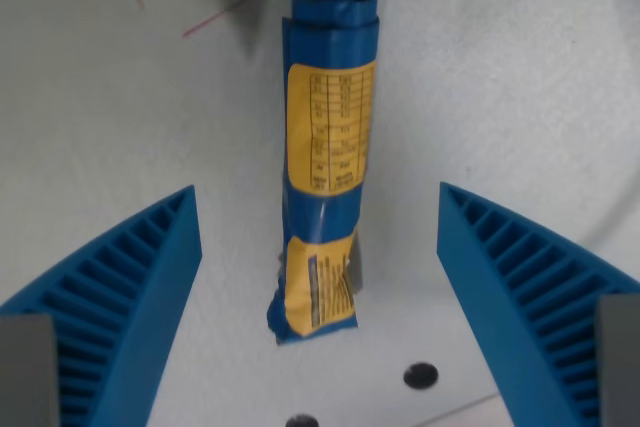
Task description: Move above the blue bag
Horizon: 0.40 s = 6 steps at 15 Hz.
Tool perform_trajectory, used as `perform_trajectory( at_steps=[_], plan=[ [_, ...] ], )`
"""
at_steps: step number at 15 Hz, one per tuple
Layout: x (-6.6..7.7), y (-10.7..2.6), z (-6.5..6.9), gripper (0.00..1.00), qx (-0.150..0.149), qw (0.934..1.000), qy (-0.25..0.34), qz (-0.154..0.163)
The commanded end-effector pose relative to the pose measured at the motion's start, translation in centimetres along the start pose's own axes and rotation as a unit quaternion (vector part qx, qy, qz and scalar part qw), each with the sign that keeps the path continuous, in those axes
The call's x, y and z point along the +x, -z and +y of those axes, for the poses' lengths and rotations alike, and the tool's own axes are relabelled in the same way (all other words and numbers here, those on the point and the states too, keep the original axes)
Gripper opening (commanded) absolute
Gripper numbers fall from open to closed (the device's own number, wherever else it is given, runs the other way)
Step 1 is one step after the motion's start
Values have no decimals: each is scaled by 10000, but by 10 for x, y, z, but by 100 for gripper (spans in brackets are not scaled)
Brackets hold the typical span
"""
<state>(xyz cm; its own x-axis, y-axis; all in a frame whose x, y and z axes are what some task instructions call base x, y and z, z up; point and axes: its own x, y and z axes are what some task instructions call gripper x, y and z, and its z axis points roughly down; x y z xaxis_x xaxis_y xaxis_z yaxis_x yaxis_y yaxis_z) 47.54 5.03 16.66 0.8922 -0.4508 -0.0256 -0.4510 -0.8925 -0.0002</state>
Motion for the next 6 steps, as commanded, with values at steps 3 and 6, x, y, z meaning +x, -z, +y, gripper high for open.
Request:
perform_trajectory(
  at_steps=[3,6],
  plan=[
    [-8,-8,0,100,175,9987,-261,394],
    [-9,-9,0,100,178,9988,-222,404]
  ],
)
